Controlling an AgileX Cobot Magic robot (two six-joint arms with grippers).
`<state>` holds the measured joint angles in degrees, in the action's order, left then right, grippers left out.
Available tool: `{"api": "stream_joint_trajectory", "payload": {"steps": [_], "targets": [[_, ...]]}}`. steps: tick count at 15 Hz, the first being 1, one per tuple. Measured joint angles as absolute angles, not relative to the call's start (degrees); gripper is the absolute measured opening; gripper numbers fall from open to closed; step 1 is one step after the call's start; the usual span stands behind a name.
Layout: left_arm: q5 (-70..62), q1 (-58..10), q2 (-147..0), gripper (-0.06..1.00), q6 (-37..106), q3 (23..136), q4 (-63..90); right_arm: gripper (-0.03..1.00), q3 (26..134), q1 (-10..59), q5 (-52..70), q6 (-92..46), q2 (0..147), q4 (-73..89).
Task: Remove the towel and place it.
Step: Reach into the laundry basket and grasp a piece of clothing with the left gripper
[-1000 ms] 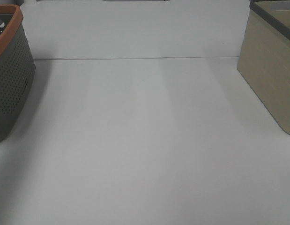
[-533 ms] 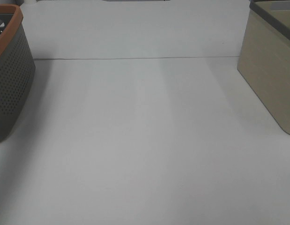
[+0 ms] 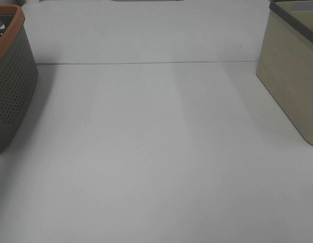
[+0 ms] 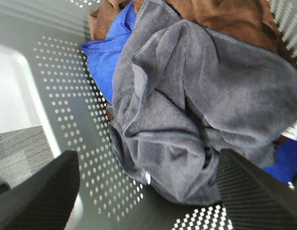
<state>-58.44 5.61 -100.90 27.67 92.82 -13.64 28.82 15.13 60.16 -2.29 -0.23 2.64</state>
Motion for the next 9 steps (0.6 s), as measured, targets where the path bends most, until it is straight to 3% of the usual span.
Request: {"api": "stream_joint_trajectory", "payload": {"steps": [9], "targets": [[-47.6,5.6,-112.9,0.74,27.0,92.8,-18.2,0.92,28.8,15.1,60.2,-2.1,-0.2,2.5]]}}
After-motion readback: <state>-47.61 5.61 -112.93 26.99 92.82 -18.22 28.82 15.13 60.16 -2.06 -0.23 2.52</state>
